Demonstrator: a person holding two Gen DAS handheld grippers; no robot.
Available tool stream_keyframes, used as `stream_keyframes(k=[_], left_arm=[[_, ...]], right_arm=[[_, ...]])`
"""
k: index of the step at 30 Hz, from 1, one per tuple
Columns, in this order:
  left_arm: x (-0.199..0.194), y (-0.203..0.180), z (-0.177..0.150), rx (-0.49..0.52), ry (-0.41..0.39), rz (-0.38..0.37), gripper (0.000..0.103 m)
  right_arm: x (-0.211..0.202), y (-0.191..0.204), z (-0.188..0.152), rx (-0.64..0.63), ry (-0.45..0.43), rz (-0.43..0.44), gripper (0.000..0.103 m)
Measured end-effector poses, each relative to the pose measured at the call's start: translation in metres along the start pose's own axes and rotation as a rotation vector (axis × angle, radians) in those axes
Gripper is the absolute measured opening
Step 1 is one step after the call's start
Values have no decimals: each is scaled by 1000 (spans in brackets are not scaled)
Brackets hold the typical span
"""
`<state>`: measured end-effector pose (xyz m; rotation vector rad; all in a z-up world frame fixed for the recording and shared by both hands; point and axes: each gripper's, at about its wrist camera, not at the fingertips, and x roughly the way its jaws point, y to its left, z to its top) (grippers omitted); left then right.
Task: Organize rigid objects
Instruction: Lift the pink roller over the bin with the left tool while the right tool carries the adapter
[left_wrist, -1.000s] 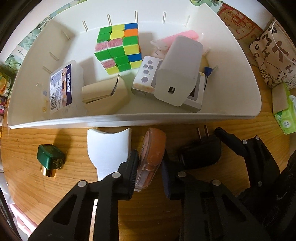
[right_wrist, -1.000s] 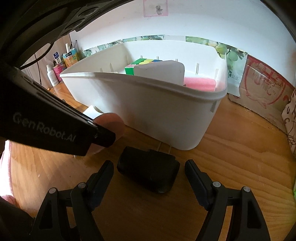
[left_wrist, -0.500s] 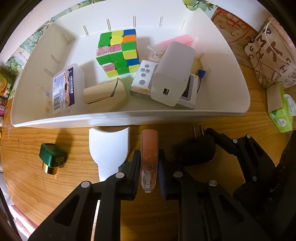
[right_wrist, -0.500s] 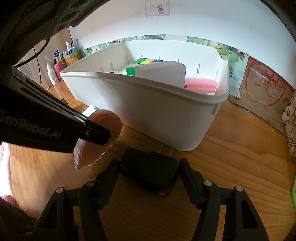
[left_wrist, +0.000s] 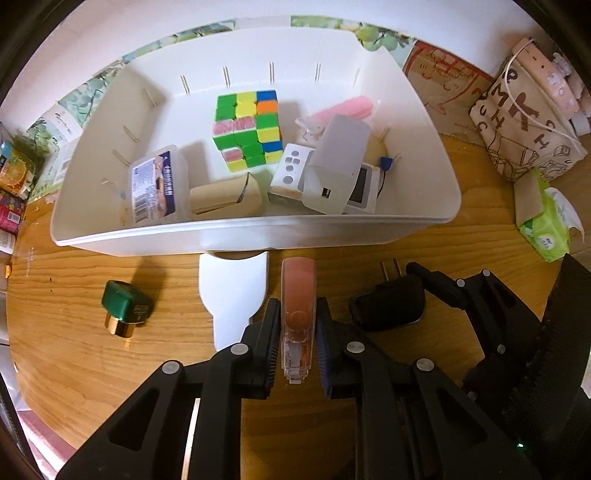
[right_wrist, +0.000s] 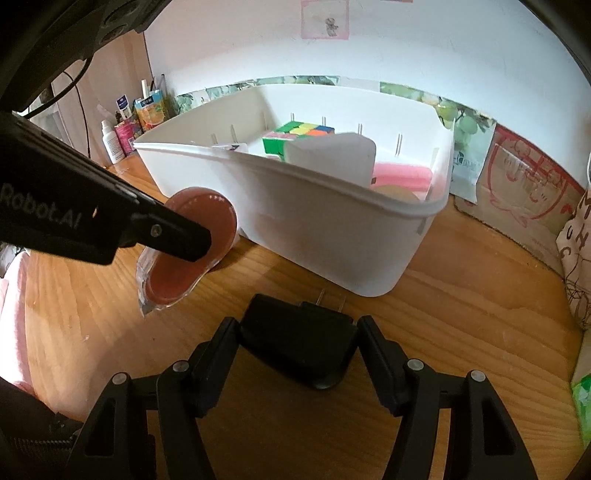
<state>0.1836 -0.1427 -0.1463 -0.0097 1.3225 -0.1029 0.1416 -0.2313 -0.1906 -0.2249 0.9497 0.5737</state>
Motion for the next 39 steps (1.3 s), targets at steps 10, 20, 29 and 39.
stream_keyframes(k=[10,20,29,39], left_arm=[[-33,37,-17,-22,-73,-2,19],[-57,78,-21,-10,-133,26,19],[-76,120,-14,8,-181,48,19],[-83,153,10,49,-224,39,19]], right_arm=[[-22,26,7,-40,-29,-18,66],[-38,63,29,-41,-74,-38,66],[-39,99,56,-27,-114,-32,66],[-38,122,93,-3,-166,-57,66]])
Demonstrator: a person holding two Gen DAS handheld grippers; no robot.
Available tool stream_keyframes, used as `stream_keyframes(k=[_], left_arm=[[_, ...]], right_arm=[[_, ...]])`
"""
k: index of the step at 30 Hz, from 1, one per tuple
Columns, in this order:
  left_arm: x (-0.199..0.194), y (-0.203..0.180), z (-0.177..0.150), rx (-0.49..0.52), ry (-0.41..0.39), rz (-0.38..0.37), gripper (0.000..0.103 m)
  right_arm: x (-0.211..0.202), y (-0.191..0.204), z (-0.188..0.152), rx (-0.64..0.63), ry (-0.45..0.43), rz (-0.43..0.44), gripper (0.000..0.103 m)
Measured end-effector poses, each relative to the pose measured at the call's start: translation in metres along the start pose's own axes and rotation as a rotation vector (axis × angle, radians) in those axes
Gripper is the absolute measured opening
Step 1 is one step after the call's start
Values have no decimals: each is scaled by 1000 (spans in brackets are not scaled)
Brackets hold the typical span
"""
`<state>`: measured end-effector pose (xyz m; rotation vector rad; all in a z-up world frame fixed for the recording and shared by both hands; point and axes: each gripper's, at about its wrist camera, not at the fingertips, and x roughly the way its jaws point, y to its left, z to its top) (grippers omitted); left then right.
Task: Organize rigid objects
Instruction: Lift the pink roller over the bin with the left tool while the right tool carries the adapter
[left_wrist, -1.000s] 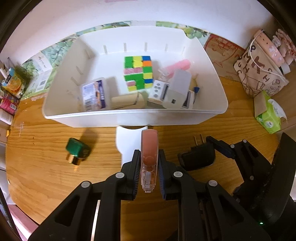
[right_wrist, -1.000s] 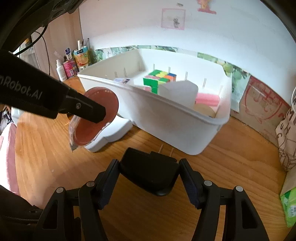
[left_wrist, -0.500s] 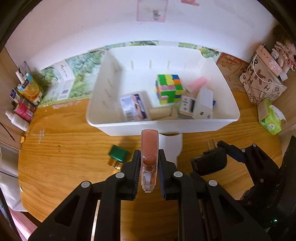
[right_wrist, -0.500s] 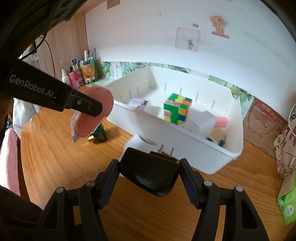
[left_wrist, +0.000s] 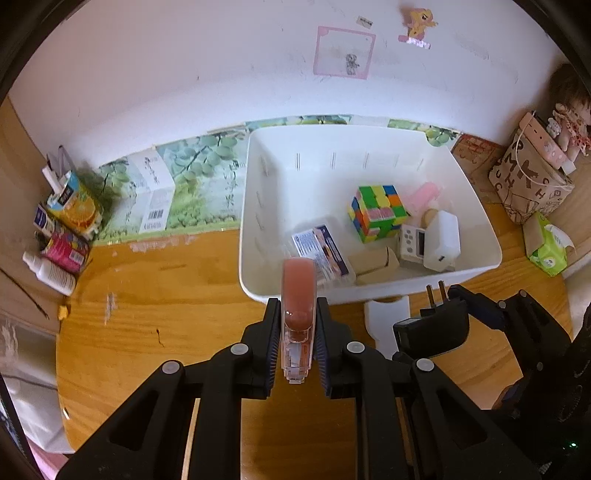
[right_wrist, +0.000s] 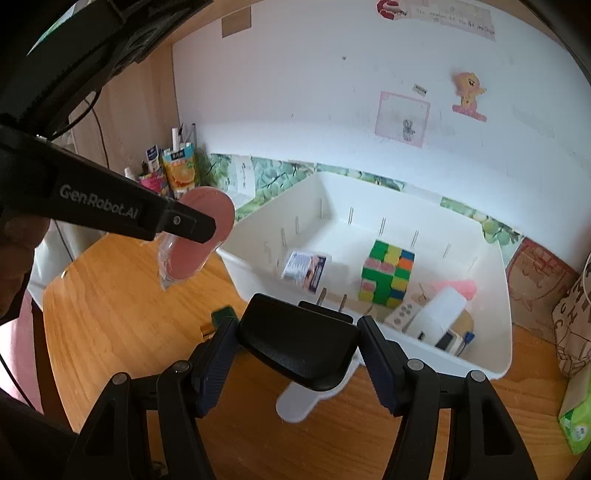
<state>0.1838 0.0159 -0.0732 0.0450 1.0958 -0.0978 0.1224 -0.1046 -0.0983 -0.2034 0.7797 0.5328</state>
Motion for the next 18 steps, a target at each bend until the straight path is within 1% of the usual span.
stream_keyframes(k=[10,18], left_arm=[[8,14,28,26,-47,-20,19],[12,14,46,16,-94,-52,19]], right_arm=[[13,-5,22,26,-29,-76,66],[21,-17,32,59,-61,-131,66]])
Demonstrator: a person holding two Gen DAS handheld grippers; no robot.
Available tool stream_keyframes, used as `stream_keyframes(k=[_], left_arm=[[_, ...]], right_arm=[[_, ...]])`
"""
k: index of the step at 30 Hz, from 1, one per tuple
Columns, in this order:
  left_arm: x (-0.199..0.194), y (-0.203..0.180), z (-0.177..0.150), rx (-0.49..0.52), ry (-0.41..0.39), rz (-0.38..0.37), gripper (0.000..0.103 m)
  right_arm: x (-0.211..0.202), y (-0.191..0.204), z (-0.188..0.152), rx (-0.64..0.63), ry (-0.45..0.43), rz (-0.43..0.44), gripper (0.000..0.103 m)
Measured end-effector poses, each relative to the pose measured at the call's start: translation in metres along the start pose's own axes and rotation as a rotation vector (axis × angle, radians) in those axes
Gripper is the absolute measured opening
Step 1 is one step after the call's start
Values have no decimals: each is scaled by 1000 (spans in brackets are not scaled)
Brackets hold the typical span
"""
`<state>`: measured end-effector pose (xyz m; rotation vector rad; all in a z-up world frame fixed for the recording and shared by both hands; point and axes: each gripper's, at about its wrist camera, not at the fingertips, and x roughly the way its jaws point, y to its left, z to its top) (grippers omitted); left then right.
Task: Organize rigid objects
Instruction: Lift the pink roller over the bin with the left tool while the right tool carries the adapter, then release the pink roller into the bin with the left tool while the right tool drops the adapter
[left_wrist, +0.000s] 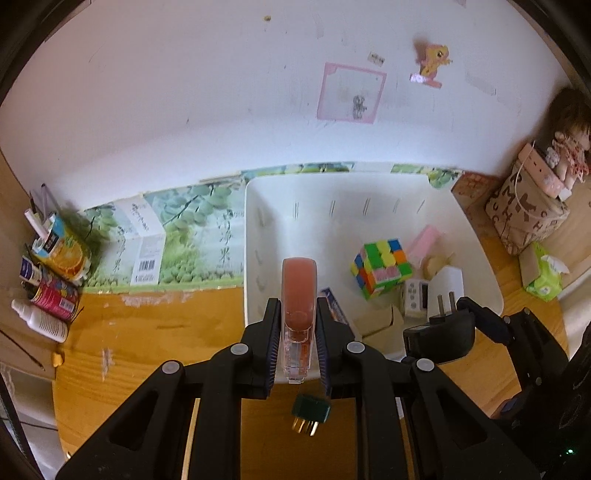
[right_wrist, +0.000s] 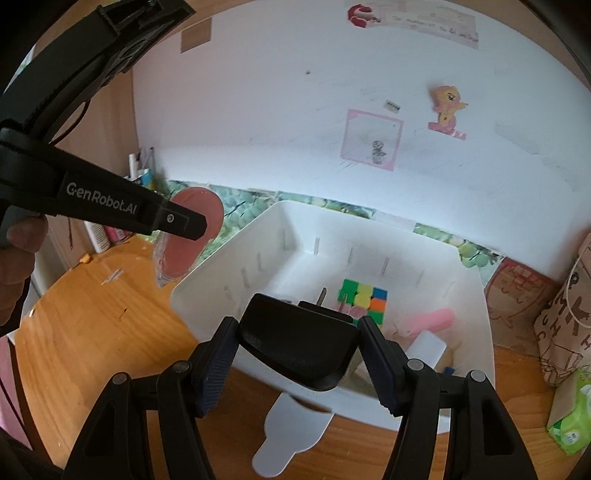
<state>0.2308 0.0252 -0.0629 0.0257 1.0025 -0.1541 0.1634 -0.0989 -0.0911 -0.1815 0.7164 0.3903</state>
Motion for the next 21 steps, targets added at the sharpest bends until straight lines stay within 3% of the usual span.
stream_keyframes(k=[6,14,16,17,19,21], left_arm=[[3,-3,4,-9,-30,-64,19],[9,-12,9,-1,-47,-75,22],[11,-13,11,-3,-51,-57,30],[11,-14,12,-5,-55,-50,41],[11,-13,14,-12,-65,-38,58],[10,-13,14,-17,-69,-31,61]], right_arm=[[3,-10,4,24,-39,-30,66],[12,-19,5,36,-30,-23,66],[15,-20,4,36,-22,-17,67],[16,-21,4,37,-19,-13,68],[17,-23,4,44,-20,-12,80],[17,-25,3,55,-24,-10,81]])
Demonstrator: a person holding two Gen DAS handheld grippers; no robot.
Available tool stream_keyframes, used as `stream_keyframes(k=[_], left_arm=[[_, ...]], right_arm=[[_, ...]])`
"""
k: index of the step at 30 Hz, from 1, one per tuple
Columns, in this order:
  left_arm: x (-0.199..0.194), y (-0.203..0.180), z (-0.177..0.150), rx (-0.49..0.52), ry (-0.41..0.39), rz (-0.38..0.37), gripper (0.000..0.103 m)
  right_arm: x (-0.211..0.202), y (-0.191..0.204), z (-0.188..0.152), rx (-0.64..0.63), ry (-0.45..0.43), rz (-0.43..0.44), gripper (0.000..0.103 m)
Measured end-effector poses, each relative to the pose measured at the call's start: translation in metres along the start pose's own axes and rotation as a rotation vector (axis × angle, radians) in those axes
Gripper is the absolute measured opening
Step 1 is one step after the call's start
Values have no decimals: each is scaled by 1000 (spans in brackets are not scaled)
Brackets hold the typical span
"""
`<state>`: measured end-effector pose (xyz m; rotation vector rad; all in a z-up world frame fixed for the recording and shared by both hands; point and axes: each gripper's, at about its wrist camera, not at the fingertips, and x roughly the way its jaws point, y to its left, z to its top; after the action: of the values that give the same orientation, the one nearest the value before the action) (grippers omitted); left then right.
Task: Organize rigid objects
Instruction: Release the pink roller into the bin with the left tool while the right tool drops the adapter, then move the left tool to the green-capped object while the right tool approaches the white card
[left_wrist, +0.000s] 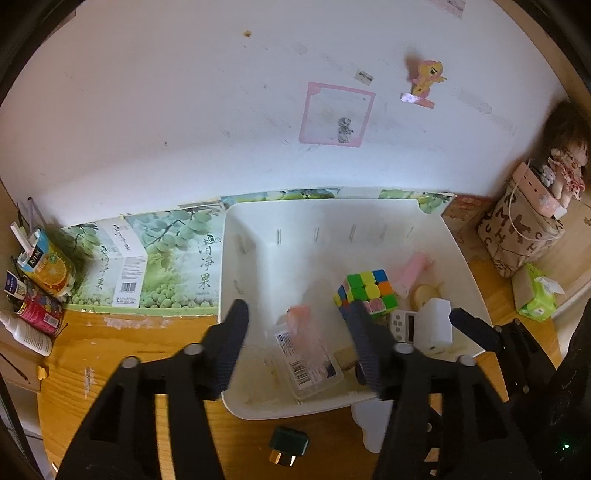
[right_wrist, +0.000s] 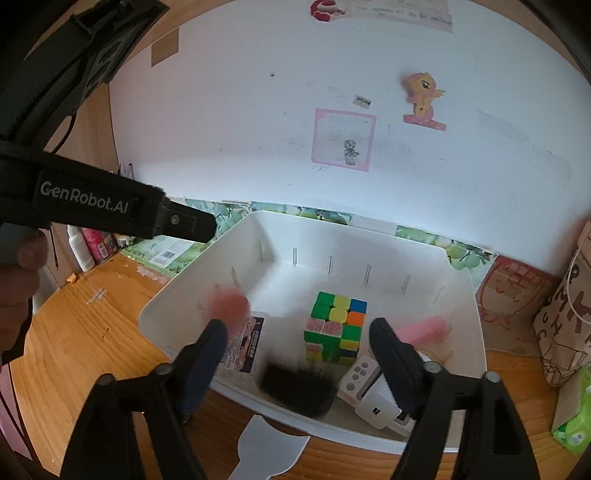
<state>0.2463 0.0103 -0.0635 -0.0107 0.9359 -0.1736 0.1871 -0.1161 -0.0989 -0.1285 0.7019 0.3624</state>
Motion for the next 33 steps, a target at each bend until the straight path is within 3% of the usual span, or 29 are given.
stream_keyframes(k=[5,16,33], left_arm=[[-3,6,-1,-22,-1,18,72],[-30,32,-13,-94,-21,28,74],[-45,76,-88,-192,83,47,74]], right_arm=[[0,-2,-1,4,11,-7,81],[-26,3,4,9,-26,-58,81],[-57,14,-14,101,-24,-117,82]])
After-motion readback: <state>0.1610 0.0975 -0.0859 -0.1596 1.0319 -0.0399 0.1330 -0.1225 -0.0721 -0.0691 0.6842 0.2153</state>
